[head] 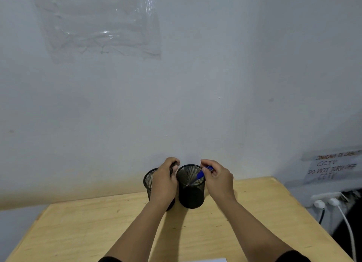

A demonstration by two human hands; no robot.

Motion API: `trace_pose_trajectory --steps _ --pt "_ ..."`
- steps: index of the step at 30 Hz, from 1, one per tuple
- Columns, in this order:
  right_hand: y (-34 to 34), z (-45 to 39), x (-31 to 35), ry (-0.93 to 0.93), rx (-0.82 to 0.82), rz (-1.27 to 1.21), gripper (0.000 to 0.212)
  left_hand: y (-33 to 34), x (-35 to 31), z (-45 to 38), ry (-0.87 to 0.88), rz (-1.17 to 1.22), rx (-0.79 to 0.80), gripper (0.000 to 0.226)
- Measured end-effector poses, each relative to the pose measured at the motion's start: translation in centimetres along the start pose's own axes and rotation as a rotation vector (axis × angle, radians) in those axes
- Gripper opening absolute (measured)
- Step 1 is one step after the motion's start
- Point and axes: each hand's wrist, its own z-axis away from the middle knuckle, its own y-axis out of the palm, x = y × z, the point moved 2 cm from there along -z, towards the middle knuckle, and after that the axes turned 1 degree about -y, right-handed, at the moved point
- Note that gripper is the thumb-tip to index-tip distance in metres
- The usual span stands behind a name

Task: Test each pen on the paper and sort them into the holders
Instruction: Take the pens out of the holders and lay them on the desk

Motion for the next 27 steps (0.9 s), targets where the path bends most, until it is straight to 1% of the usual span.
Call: trace_pose_trajectory --steps 4,10,14,16,20,24,27 --pt "-0.7 -0.2 1.5 0.010 -0.023 -0.049 0.023 -1.2 -1.6 -0.1 -0.020 0.167 -0.062 0.018" --pt "-2.7 0.3 5.6 -0.054 -0.061 -0.102 0.021 -4.1 -5.5 0.2 0.008 0.285 -0.152 0.018" --pt "-4.4 1.9 8.6 -0.090 -0.101 -0.170 0.020 -7.0 -8.2 1.6 0.034 0.384 -0.265 0.017" --pt "-4.7 3.0 9.5 -0.084 -0.119 -0.236 0.020 -8.3 -8.9 2.6 0.012 0.466 -0.346 0.016" --pt "-3.8 6.3 8.7 0.015 -0.129 -0.388 0.019 -9.7 -7.1 5.5 -0.132 0.618 -0.516 0.015" --pt "-1.5 9.6 5.2 0.152 -0.140 -0.448 0.020 -9.7 -2.1 9.0 -0.376 0.754 -0.638 0.017" --pt "0.3 11.3 2.0 0.234 -0.095 -0.432 0.021 -9.1 2.0 11.3 -0.567 0.773 -0.696 0.016"
